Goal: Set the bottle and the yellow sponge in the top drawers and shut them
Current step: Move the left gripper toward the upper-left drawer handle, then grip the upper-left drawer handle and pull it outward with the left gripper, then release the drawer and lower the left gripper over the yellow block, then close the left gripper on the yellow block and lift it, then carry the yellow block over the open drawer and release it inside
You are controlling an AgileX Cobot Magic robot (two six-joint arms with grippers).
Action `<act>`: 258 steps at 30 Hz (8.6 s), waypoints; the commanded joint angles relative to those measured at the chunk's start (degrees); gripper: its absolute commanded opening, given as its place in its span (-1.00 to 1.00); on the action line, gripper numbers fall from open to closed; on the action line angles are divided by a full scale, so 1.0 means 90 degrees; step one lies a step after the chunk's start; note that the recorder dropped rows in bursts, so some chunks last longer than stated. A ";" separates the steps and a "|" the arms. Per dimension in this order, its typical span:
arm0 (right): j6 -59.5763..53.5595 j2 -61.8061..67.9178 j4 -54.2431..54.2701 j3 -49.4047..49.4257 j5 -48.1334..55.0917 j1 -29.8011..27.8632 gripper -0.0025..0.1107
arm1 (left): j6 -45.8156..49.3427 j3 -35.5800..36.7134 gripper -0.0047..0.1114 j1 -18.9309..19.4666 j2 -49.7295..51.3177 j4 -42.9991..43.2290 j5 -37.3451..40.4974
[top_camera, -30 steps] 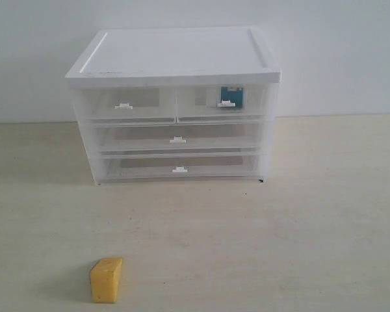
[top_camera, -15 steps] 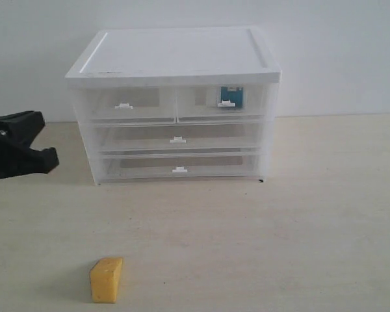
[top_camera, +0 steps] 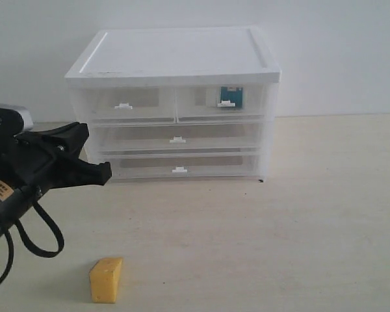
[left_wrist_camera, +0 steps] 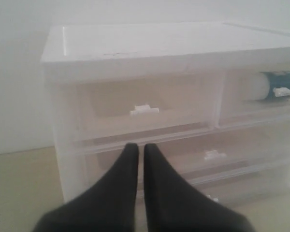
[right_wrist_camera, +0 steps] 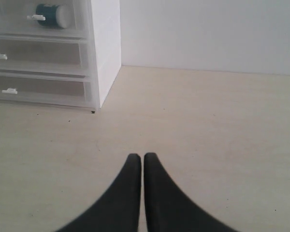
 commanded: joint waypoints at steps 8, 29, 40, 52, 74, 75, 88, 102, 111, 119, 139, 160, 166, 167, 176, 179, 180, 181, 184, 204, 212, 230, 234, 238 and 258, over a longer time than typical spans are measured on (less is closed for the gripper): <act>-0.0049 -0.0028 0.0011 -0.0006 -0.0006 -0.0020 -0.96 | -0.0224 -0.0551 -0.29 -0.0052 0.1061 0.0817 -0.0598; -0.0049 -0.0028 0.0011 -0.0006 -0.0006 -0.0020 -0.96 | -0.0218 -0.1506 0.30 -0.0052 0.1993 0.0125 -0.1340; -0.0049 -0.0028 0.0011 -0.0006 -0.0006 -0.0020 -0.96 | -0.0053 -0.1836 0.30 -0.0052 0.2468 -0.0069 -0.1340; -0.0049 -0.0028 0.0011 -0.0006 -0.0006 -0.0020 -0.96 | 0.0069 -0.2267 0.24 -0.0052 0.2568 -0.0125 -0.1340; -0.0049 -0.0028 0.0011 -0.0006 -0.0006 -0.0020 -0.96 | 0.0366 -0.2782 0.03 -0.0052 0.2923 -0.0413 -0.1340; -0.0049 -0.0028 0.0011 -0.0006 -0.0006 -0.0020 -0.96 | 0.0366 -0.2794 0.02 -0.0052 0.2937 -0.0429 -0.1340; -0.0049 -0.0028 0.0011 -0.0006 -0.0006 -0.0020 -0.96 | 0.0366 -0.2831 -0.68 -0.0052 0.2937 -0.0566 -0.1340; -0.0049 -0.0028 0.0011 -0.0006 -0.0006 -0.0020 -0.96 | 0.0399 -0.2028 -0.85 -0.0375 0.2302 -0.0760 -0.1340; -0.0049 -0.0028 0.0011 -0.0006 -0.0006 -0.0020 -0.96 | 0.0701 -0.0977 -0.85 -0.1171 0.1636 -0.1462 -0.1340; -0.0049 -0.0028 0.0011 -0.0006 -0.0006 -0.0020 -0.96 | 0.0806 -0.0358 -0.85 -0.1612 0.1130 -0.1868 -0.1340; -0.0049 -0.0028 0.0011 -0.0006 -0.0006 -0.0020 -0.96 | 0.0681 -0.0358 0.31 -0.1612 0.0618 -0.1873 0.0466; -0.0049 -0.0028 0.0011 -0.0006 -0.0006 -0.0020 -0.96 | 0.3493 -0.0037 0.25 -0.1501 -0.2029 -0.3222 0.7009; -0.0049 -0.0028 0.0011 -0.0006 -0.0006 -0.0020 -0.96 | 0.2870 -0.0488 0.21 -0.1012 -0.1694 -0.2566 0.8240; -0.0049 -0.0028 0.0011 -0.0006 -0.0006 -0.0020 -0.96 | 0.2689 -0.0606 0.21 -0.0906 -0.1609 -0.2414 0.8321; -0.0049 -0.0028 0.0011 -0.0006 -0.0006 -0.0020 -0.96 | -0.0758 -0.1352 0.21 -0.0767 -0.0654 0.1280 0.9290; -0.0049 -0.0028 0.0011 -0.0006 -0.0006 -0.0020 -0.96 | -0.2100 -0.1454 0.21 -0.0767 -0.0481 0.2472 0.9229; -0.0049 -0.0028 0.0011 -0.0006 -0.0006 -0.0020 -0.96 | -0.2502 -0.1481 0.21 -0.0767 -0.0432 0.2822 0.9148; -0.0049 -0.0028 0.0011 -0.0006 -0.0006 -0.0020 -0.96 | -0.2890 -0.1493 0.21 -0.0767 -0.0394 0.3084 0.9044; -0.0049 -0.0028 0.0011 -0.0006 -0.0006 -0.0020 -0.96 | -0.3453 -0.1493 0.21 -0.0767 -0.0277 0.3333 0.8702; -0.0049 -0.0028 0.0011 -0.0006 -0.0006 -0.0020 -0.96 | -0.3975 -0.1780 0.12 -0.0767 0.0756 0.3341 0.8125; -0.0049 -0.0028 0.0011 -0.0006 -0.0006 -0.0020 -0.96 | -0.3975 -0.1812 -0.16 -0.0767 0.0909 0.3612 0.8099; -0.0049 -0.0028 0.0011 -0.0006 -0.0006 -0.0020 -0.96 | -0.3008 -0.1812 -0.85 -0.1101 -0.0404 0.3518 0.9647; -0.0049 -0.0028 0.0011 -0.0006 -0.0006 -0.0020 -0.96 | -0.2421 -0.1812 -0.85 -0.1454 -0.1133 0.3029 0.9567; -0.0049 -0.0028 0.0011 -0.0006 -0.0006 -0.0020 -0.96 | -0.2362 -0.1812 -0.85 -0.1469 -0.1861 0.3029 0.9115; -0.0049 -0.0028 0.0011 -0.0006 -0.0006 -0.0020 -0.96 | -0.2362 -0.4095 -0.85 -0.0479 -0.1718 0.3846 0.9076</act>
